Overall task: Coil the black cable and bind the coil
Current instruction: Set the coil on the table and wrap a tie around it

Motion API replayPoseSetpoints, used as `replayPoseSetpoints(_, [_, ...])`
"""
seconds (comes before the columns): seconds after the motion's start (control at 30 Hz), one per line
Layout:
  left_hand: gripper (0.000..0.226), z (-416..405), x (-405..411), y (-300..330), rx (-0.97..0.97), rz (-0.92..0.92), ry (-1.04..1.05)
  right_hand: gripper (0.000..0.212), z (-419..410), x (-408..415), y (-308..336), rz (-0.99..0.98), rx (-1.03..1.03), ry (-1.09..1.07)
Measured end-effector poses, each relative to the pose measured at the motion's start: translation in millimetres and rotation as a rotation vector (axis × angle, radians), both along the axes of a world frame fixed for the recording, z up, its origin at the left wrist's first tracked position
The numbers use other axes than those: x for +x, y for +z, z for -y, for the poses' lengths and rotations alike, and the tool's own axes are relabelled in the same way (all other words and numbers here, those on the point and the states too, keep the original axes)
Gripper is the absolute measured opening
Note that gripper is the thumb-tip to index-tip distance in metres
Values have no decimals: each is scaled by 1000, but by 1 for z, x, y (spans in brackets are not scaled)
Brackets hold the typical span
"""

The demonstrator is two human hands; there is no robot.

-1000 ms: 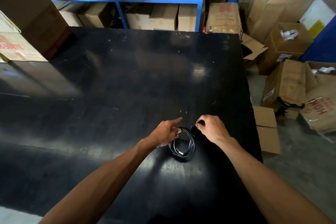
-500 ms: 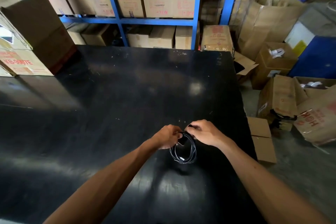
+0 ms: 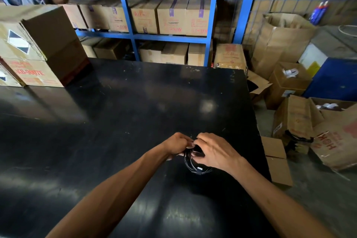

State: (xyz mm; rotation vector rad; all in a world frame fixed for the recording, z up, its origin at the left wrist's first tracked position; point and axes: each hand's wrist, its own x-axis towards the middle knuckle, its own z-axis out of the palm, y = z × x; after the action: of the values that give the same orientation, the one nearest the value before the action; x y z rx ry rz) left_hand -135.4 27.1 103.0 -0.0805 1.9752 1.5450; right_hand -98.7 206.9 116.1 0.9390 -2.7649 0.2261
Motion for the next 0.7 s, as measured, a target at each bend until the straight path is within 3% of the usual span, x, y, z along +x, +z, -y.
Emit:
replayPoseSetpoints(0.13, [23, 3, 0, 5, 62, 6, -32, 21, 0, 2, 1, -81, 33, 34])
replayPoseSetpoints(0.27, [22, 13, 4, 4, -37, -185, -163, 15, -3, 3, -4, -43, -87, -7])
replayPoseSetpoints(0.4, [23, 20, 12, 0, -76, -312, -208, 11, -6, 3, -11, 206, -424, -170])
replayPoseSetpoints(0.5, [23, 20, 14, -3, -105, -342, -205, 46, -4, 2, -12, 481, -542, -339])
replayPoseSetpoints(0.53, [23, 20, 14, -4, -116, -339, -219, 46, -4, -1, -12, 558, -557, -394])
replayPoseSetpoints(0.6, [22, 17, 14, -4, -152, -345, -247, 24, -4, -3, -13, 663, -592, -485])
replayPoseSetpoints(0.67, [25, 13, 13, -7, -191, -355, -204, 16, -3, -5, -16, 670, -562, -562])
replayPoseSetpoints(0.7, [37, 11, 12, -7, -191, -322, -155, 19, -4, -6, -18, 650, -518, -594])
